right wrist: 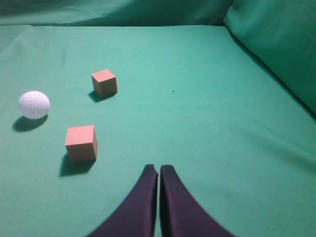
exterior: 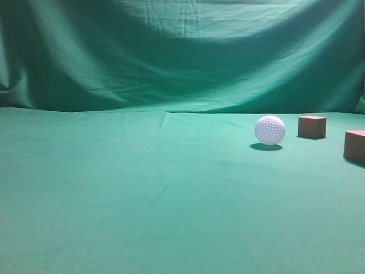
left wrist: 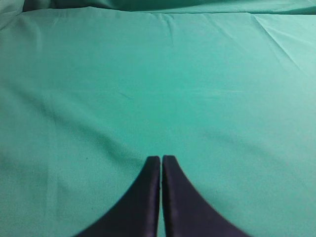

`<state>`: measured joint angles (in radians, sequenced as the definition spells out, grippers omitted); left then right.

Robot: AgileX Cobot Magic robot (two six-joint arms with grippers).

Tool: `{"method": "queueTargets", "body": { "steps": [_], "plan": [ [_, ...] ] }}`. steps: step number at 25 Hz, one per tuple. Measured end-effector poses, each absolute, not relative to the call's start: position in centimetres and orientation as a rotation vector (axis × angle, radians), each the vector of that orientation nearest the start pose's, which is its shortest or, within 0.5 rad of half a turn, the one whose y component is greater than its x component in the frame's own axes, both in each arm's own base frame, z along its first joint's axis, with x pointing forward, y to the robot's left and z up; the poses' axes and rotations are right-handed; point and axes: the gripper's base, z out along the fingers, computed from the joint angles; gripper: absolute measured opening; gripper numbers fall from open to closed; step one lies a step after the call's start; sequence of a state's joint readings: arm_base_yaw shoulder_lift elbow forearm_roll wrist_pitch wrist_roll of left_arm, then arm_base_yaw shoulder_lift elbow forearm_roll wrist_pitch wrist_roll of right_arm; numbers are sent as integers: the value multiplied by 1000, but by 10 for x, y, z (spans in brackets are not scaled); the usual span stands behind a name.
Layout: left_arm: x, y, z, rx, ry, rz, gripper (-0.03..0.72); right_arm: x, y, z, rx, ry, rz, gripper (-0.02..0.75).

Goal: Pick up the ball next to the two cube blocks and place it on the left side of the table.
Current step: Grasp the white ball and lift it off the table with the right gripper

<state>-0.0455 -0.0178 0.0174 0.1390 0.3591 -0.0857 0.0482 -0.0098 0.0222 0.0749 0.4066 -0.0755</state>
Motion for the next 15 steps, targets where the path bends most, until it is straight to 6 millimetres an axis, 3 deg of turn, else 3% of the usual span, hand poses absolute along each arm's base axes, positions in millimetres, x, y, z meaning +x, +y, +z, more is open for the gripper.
{"method": "queueTargets", "body": {
  "steps": [15],
  "plan": [
    [53,2,176,49,1838,44,0,51,5,170,-72,1900,56,0]
  ]
}}
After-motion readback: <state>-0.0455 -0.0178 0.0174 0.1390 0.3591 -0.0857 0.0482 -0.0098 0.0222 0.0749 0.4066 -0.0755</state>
